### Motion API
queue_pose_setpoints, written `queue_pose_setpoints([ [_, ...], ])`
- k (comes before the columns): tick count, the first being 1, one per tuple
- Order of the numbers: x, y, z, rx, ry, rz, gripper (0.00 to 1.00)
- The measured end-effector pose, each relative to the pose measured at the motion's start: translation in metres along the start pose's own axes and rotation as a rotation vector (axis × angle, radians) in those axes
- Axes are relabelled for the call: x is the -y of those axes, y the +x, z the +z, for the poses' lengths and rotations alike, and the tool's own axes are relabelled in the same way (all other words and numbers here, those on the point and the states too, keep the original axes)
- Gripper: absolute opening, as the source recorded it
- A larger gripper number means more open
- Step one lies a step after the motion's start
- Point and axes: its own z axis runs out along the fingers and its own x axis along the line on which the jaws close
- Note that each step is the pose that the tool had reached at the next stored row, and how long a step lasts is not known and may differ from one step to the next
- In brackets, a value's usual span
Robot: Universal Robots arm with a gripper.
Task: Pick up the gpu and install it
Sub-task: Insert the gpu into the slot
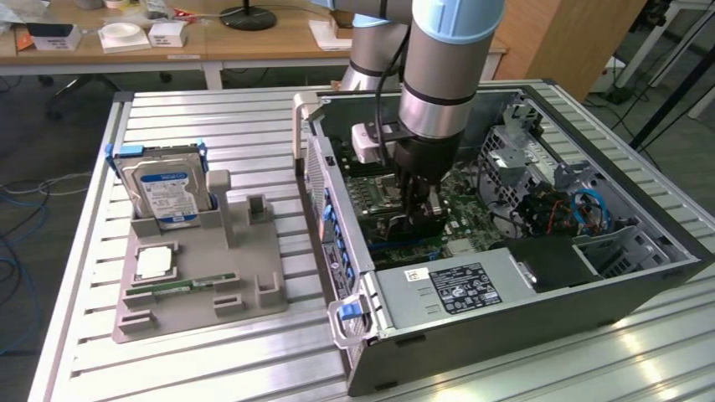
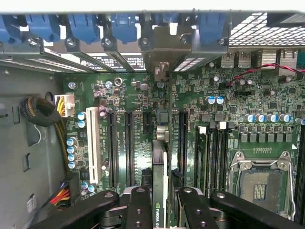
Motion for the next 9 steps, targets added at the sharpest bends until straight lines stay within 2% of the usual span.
queue_pose_setpoints([
  [9,0.0,-0.0001,0.0002,0.0004,0.0002,0.0,0.26],
])
